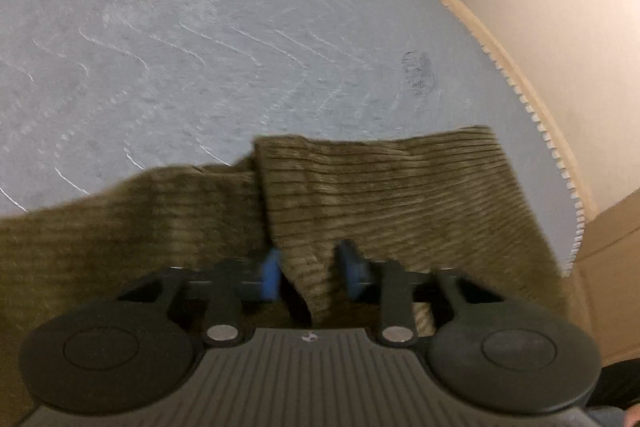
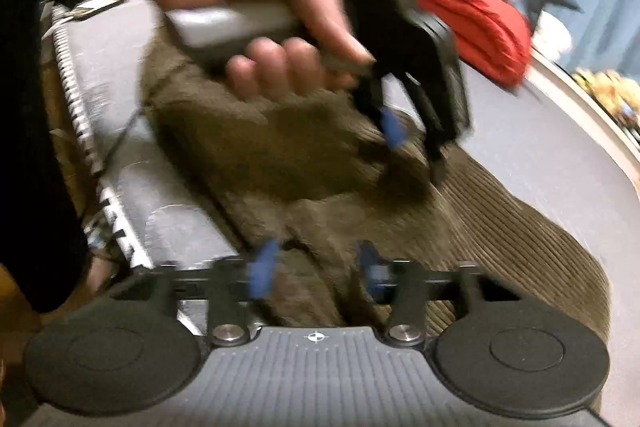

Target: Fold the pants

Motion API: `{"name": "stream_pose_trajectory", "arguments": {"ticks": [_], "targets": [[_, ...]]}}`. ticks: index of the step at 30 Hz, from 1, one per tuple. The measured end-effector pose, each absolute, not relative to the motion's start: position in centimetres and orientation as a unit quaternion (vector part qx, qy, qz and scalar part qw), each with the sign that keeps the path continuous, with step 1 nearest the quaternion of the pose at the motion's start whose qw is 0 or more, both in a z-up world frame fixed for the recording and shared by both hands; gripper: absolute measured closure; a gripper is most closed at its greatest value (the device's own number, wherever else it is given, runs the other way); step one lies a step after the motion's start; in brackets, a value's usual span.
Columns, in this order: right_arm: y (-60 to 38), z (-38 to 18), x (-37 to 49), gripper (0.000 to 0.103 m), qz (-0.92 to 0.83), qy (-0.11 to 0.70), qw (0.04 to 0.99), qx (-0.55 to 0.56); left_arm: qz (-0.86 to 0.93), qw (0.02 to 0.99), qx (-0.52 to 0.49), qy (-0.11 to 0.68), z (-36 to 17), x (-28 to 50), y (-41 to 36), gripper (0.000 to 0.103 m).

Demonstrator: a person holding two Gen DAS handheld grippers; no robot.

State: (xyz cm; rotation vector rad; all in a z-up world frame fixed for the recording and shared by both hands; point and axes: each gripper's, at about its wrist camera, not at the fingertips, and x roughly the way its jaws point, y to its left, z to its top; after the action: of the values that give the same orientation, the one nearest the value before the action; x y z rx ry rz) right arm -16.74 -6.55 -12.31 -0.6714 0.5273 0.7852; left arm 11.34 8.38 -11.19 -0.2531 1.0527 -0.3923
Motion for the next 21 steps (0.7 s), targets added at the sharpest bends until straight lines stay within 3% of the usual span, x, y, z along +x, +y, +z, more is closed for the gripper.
{"name": "stream_pose_trajectory", "arguments": {"ticks": [1, 3, 5, 8, 12, 14, 15, 17, 18, 19, 21], "targets": [[-6.4, -12.4, -17.3, 0.091, 0.372, 0.237, 0.835, -0.330, -0.178, 0.843, -0.131, 0.490, -10.6, 11.4, 8.9, 0.087], [-6.3, -12.2, -18.2, 0.095, 0.382, 0.217, 0.826, -0.353, -0.176, 0.853, -0.160, 0.465, -8.9, 11.0, 9.9, 0.088], [-6.7, -12.0, -19.0, 0.103, 0.390, 0.202, 0.824, -0.359, -0.189, 0.874, -0.117, 0.432, -7.7, 10.1, 9.6, 0.087], [-7.2, -13.1, -19.4, 0.103, 0.403, 0.210, 0.814, -0.362, -0.164, 0.870, 0.010, 0.465, -9.6, 9.6, 8.1, 0.074], [-7.9, -12.7, -20.4, 0.102, 0.395, 0.203, 0.822, -0.357, -0.134, 0.901, 0.046, 0.409, -7.1, 8.0, 7.4, 0.062], [-8.9, -11.0, -20.3, 0.096, 0.394, 0.208, 0.840, -0.309, -0.129, 0.919, 0.066, 0.366, -5.3, 6.9, 6.7, 0.057], [-9.6, -10.0, -19.9, 0.087, 0.387, 0.213, 0.852, -0.282, -0.138, 0.922, 0.068, 0.355, -4.6, 6.6, 6.1, 0.057], [-11.2, -8.2, -19.2, 0.058, 0.353, 0.220, 0.882, -0.220, -0.165, 0.919, 0.072, 0.350, -4.2, 5.7, 5.1, 0.057], [-12.1, -7.3, -18.7, 0.037, 0.321, 0.218, 0.902, -0.190, -0.173, 0.916, 0.079, 0.352, -4.3, 5.4, 4.5, 0.057], [-13.1, -6.5, -18.3, 0.032, 0.280, 0.215, 0.922, -0.162, -0.180, 0.912, 0.090, 0.357, -4.7, 5.2, 3.9, 0.057], [-15.0, -5.5, -17.0, 0.032, 0.188, 0.226, 0.949, -0.112, -0.191, 0.904, 0.109, 0.366, -5.9, 5.1, 2.7, 0.057]]}}
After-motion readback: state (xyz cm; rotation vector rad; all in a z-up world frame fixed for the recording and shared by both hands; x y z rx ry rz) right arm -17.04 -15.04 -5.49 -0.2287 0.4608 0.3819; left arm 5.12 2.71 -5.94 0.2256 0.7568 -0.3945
